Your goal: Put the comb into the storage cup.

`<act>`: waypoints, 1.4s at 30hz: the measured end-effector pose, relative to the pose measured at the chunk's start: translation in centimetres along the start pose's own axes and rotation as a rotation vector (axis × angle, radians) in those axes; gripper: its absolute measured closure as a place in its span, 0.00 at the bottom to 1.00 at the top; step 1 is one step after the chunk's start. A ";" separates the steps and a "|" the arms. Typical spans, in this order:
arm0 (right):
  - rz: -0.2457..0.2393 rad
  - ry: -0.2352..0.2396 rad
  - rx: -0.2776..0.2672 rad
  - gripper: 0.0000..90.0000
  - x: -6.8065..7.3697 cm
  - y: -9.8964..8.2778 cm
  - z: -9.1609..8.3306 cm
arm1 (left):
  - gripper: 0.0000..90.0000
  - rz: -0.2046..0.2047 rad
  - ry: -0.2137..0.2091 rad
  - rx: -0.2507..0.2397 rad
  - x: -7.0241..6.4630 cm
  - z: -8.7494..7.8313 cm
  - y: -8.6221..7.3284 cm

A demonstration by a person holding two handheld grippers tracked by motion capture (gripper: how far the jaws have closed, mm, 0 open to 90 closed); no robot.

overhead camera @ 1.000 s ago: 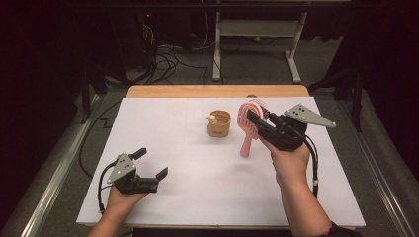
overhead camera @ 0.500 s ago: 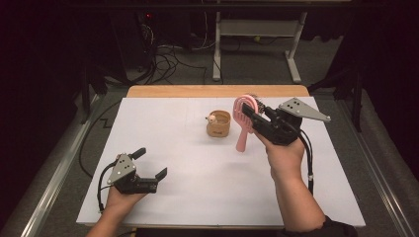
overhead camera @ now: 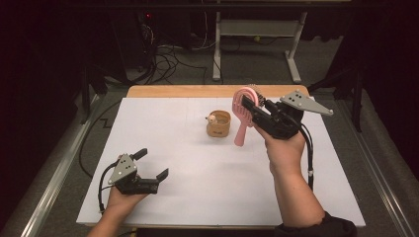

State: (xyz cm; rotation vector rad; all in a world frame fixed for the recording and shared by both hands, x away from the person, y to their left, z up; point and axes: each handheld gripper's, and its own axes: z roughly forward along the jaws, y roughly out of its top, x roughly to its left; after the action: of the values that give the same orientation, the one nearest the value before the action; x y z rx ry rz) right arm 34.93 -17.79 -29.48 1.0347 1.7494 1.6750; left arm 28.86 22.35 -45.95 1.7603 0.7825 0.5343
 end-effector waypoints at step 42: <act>0.014 -0.008 -0.040 0.73 -0.8 1.8 6.7 | 0.00 0.017 0.017 -0.013 0.0 -0.1 0.1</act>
State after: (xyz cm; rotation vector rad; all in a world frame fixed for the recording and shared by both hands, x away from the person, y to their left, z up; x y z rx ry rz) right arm 41.04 -14.50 -28.58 1.0366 1.7011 1.7050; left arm 28.82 22.41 -45.86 1.7534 0.7752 0.5650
